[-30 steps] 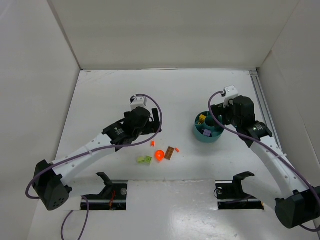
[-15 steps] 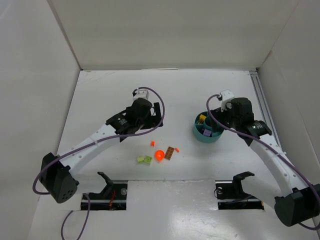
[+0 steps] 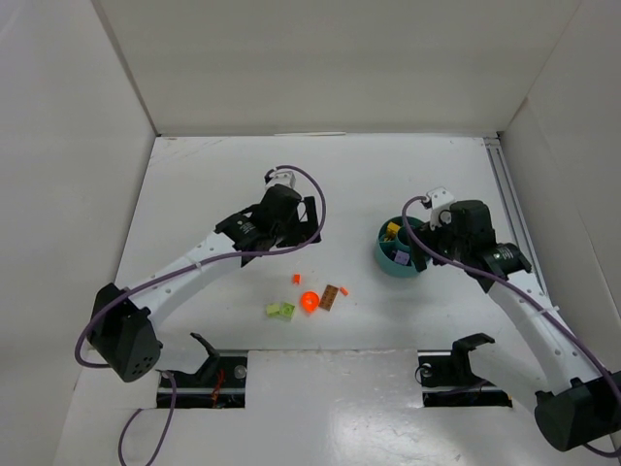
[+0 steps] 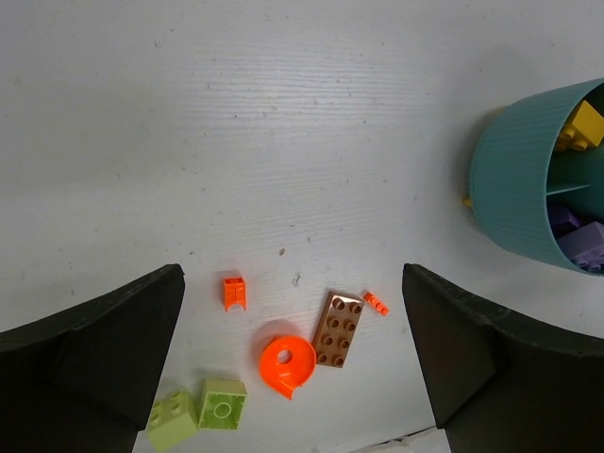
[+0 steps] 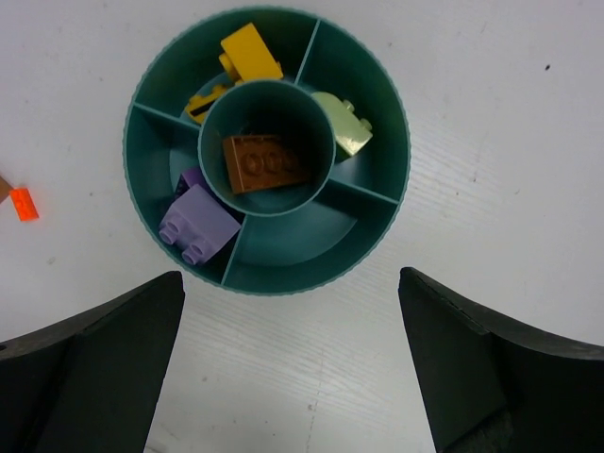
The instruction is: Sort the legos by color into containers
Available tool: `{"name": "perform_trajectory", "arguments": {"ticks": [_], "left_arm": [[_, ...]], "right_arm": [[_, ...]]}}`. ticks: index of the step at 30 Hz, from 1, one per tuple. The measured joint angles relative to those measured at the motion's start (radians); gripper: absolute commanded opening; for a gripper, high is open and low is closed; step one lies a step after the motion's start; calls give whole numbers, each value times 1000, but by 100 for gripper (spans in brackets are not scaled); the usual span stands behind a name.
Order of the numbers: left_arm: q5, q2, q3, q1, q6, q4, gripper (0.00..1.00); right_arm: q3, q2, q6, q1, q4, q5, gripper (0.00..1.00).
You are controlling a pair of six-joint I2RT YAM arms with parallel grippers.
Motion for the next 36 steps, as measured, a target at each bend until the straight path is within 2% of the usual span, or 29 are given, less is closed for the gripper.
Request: {"name": "perform_trajectory", "arguments": {"ticks": [8, 12, 18, 24, 30, 36], "left_arm": [[5, -12, -12, 0, -6, -9, 100], [11, -86, -78, 0, -33, -25, 100], [15, -211, -183, 0, -102, -70, 100], [11, -264, -251, -36, -183, -107, 100], [10, -306, -295, -75, -249, -126, 100], [8, -346, -328, -79, -292, -138, 100]], "right_arm": [[-47, -23, -4, 0, -37, -43, 100], [-55, -64, -3, 5, -40, -66, 100], [-68, -83, 11, 120, -34, -59, 100], [-101, -105, 62, 257, -35, -19, 100], [-124, -165, 98, 278, -40, 3, 100], [-126, -156, 105, 286, -40, 10, 100]]}}
